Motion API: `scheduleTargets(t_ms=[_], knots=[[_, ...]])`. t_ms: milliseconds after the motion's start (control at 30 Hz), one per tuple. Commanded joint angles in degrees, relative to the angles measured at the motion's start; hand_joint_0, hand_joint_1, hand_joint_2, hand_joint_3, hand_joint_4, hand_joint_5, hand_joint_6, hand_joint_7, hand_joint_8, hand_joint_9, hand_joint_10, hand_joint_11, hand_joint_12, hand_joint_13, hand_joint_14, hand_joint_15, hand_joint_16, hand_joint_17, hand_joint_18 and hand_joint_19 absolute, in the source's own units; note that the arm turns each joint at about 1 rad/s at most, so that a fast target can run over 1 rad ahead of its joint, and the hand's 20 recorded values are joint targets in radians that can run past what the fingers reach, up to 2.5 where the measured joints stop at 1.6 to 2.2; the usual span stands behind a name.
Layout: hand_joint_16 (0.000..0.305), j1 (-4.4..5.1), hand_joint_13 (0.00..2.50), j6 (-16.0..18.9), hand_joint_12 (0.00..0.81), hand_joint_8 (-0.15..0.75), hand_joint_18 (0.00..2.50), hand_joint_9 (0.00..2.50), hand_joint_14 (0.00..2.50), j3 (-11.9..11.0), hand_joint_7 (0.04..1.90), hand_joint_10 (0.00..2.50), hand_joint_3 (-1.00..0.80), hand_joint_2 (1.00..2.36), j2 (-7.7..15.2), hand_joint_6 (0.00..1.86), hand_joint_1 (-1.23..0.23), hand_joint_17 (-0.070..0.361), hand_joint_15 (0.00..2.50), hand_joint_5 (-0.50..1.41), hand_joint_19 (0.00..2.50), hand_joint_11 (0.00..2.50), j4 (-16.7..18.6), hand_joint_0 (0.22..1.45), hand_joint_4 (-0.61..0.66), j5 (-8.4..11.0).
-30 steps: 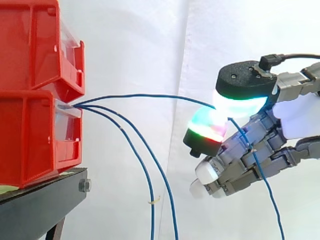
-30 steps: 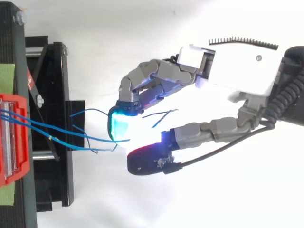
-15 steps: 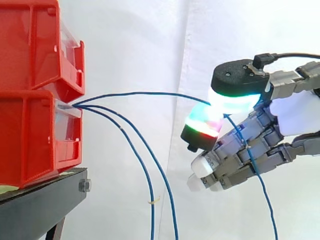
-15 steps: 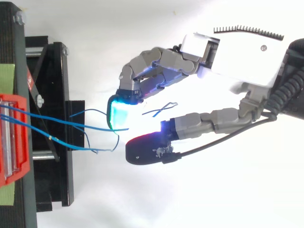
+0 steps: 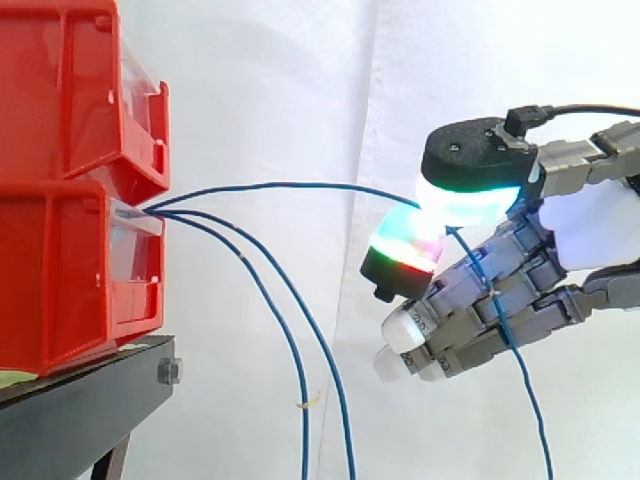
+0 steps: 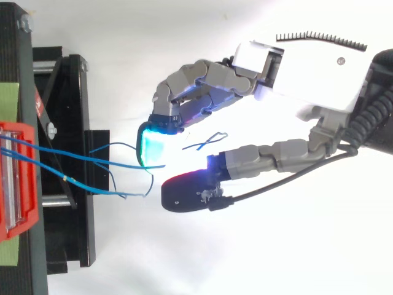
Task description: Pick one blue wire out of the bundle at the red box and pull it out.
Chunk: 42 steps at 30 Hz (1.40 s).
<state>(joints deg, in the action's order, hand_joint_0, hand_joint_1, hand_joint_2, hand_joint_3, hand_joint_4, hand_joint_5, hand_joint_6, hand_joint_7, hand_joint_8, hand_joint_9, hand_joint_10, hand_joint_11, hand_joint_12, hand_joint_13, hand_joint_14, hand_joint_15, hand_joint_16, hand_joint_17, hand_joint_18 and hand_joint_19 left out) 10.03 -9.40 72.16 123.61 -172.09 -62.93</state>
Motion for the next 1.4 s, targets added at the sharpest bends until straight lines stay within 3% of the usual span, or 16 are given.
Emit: scheduleTargets(t_ms=[0,467,1367], knots=[[0.083,-0.01,0.24,0.0,0.456,0.312,0.03,0.73,0.0,0.0,1.0,0.01,-0.15,1.29,0.05,0.86,-0.72,0.186,0.13,-0.05,0.22,0.19,0.0,0.5,-0.02,0.0],[0.08,-0.01,0.31,0.0,0.439,0.292,0.02,0.7,0.0,0.0,0.94,0.0,-0.18,1.44,0.05,0.86,-0.69,0.181,0.14,-0.04,0.2,0.12,0.0,0.47,-0.03,0.0],[0.08,-0.01,0.32,0.0,0.439,0.289,0.03,0.76,0.01,0.0,0.94,0.01,-0.19,1.43,-0.04,0.86,-0.7,0.18,0.15,-0.04,0.2,0.17,0.0,0.47,-0.02,0.0]])
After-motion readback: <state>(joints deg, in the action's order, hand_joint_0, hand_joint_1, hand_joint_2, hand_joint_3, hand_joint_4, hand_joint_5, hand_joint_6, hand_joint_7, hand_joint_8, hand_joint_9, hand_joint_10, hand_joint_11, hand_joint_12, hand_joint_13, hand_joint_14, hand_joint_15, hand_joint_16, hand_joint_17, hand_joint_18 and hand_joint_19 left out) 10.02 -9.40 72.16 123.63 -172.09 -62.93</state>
